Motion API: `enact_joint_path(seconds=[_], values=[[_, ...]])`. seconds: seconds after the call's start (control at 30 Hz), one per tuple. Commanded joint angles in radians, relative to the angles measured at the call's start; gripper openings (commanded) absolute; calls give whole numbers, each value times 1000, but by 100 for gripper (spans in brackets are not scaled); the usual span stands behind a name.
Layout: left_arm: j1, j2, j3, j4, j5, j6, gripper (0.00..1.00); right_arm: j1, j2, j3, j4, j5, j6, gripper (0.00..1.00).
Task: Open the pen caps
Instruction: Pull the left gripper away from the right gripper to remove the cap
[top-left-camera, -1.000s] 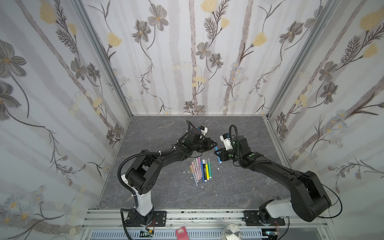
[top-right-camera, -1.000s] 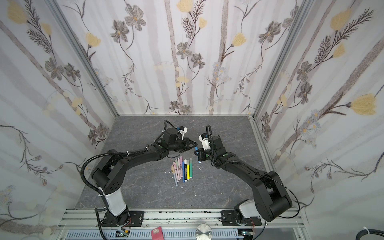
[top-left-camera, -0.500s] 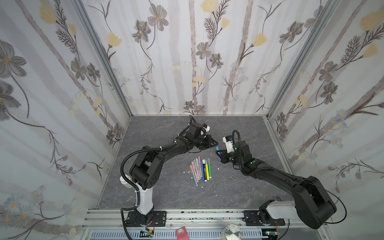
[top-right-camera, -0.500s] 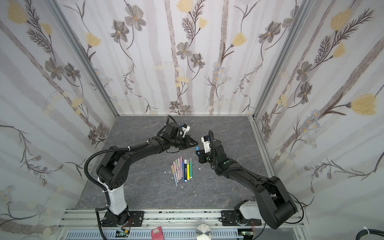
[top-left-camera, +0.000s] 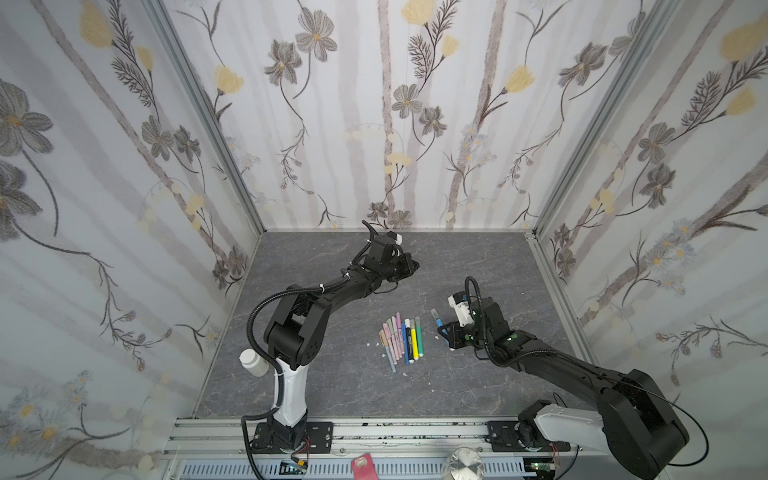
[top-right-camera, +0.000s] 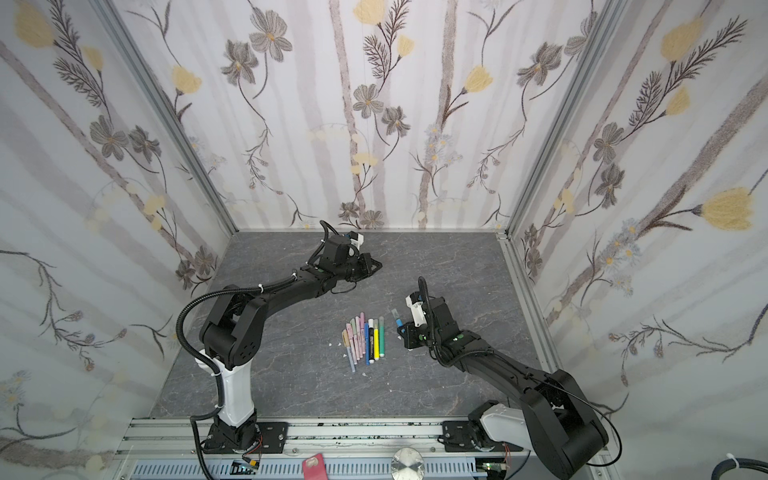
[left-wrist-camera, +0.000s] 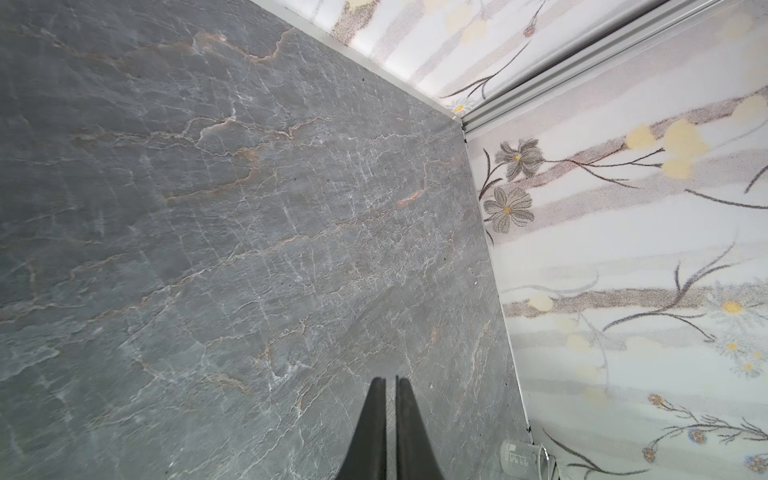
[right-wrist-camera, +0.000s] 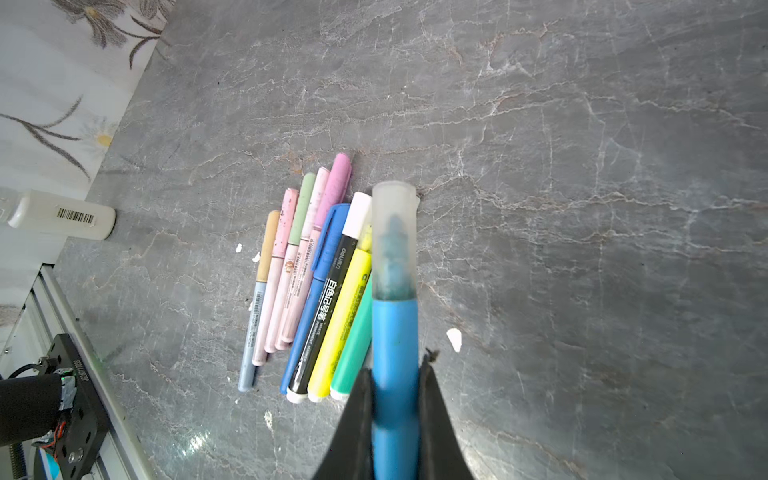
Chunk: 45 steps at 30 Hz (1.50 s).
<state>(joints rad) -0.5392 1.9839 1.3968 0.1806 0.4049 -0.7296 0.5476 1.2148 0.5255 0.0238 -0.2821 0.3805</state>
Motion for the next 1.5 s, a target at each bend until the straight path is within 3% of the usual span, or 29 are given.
enact_joint_path(seconds=[0.0, 0.07, 0.13, 0.2, 0.37, 0.63, 1.13, 1.47], values=[[14, 3, 11, 32, -37, 16, 0, 0, -10, -3, -23, -5, -11, 0], [15, -10, 4, 14, -30, 25, 5, 0, -13, 3, -21, 1, -11, 0], [12, -27, -15, -8, -24, 33, 38, 0, -16, 13, -23, 14, -10, 0], [11, -52, -55, 0, 11, 21, 51, -1, -16, 27, -24, 29, -11, 0], [-14, -129, -211, 82, 82, -30, 69, -2, 17, 84, -24, 38, -25, 0], [-75, -182, -355, 194, 125, -120, 63, -2, 93, 161, -7, 26, -29, 0], [-120, -101, -318, 286, 158, -192, 34, -2, 150, 205, -5, 9, -29, 0], [-124, -94, -325, 316, 166, -221, 25, -2, 163, 211, 7, 19, -25, 0]])
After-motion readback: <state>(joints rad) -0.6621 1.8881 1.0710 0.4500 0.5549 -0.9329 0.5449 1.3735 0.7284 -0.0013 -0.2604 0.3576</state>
